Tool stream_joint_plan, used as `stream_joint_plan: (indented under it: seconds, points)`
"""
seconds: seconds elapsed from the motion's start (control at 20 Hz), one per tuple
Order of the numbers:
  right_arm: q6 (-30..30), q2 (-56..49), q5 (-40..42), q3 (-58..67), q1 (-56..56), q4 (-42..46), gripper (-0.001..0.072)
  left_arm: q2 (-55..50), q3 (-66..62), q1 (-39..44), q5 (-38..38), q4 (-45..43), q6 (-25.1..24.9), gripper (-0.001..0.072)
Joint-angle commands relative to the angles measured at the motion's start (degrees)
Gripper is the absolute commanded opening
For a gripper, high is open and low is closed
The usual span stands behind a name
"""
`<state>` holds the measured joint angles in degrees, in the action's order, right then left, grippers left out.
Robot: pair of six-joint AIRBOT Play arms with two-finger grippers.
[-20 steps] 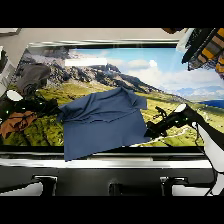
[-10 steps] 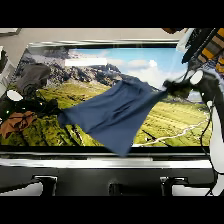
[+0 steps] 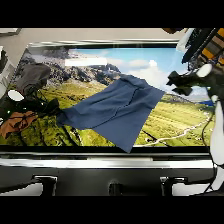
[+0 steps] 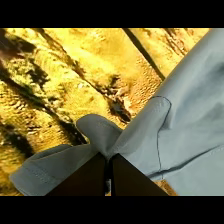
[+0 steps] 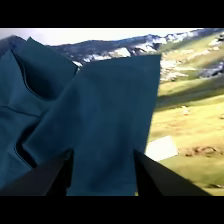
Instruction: Fold the clothes and pants, and hang the long-sleeved shirts on hangers.
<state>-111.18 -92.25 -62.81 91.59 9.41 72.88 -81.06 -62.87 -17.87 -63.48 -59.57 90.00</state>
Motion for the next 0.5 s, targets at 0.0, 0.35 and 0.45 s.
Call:
stream_joint_plan:
  seconds: [0.0,0.35,0.45]
  points:
    - [12.37,4.02,-16.39,-0.79,6.62,-4.0,0.0461,-0.02,0.0,0.09,-0.9,0.0,0.0,0.0019]
    - [20.15,20.92,-11.61,-41.94,2.51,-23.96,0.0478,-0.02,0.02,0.09,-1.66,0.0,0.0,0.0019]
    - [20.11,24.63,-5.7,-52.85,-4.2,-27.02,0.0477,-0.02,0.02,0.09,-1.66,0.0,0.0,0.0019]
